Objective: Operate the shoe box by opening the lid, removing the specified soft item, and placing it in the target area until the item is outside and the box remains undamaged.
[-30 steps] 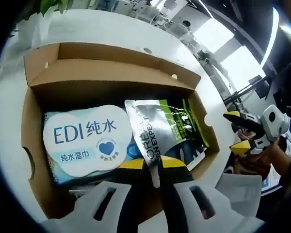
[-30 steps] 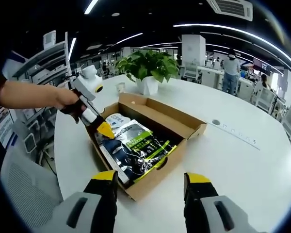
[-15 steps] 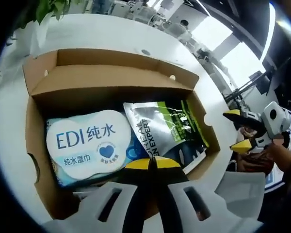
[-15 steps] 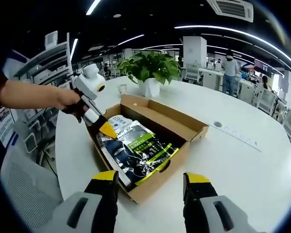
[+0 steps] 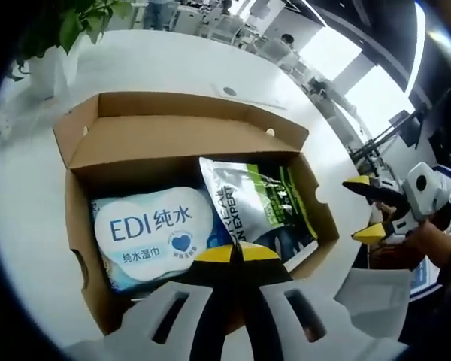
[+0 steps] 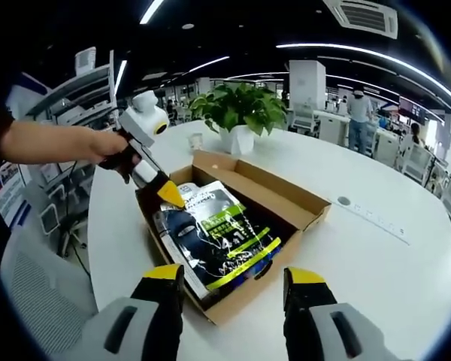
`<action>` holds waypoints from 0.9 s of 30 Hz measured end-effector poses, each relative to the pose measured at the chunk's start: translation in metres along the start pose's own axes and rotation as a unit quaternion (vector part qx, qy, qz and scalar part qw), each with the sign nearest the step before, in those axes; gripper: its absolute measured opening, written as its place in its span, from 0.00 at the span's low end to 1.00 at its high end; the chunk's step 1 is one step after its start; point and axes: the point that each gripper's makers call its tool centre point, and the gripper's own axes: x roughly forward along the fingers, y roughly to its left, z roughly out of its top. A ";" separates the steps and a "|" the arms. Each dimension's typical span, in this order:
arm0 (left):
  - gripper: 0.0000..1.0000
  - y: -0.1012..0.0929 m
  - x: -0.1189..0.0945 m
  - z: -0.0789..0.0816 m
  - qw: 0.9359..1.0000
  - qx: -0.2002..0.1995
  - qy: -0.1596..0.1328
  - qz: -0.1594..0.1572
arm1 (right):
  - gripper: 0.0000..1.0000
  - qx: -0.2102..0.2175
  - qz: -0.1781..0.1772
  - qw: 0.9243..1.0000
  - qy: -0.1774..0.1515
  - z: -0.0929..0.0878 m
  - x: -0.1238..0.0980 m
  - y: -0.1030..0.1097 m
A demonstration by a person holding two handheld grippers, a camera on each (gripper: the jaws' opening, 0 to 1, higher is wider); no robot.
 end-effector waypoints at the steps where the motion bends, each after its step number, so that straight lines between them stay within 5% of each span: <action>1: 0.00 0.001 -0.001 0.000 1.000 -0.001 -0.001 0.000 | 0.51 -0.001 0.001 1.000 0.000 0.001 0.001 0.001; 27: 0.00 0.029 -0.007 -0.012 0.999 -0.028 -0.002 0.016 | 0.45 0.020 0.025 0.999 0.023 0.004 0.040 0.017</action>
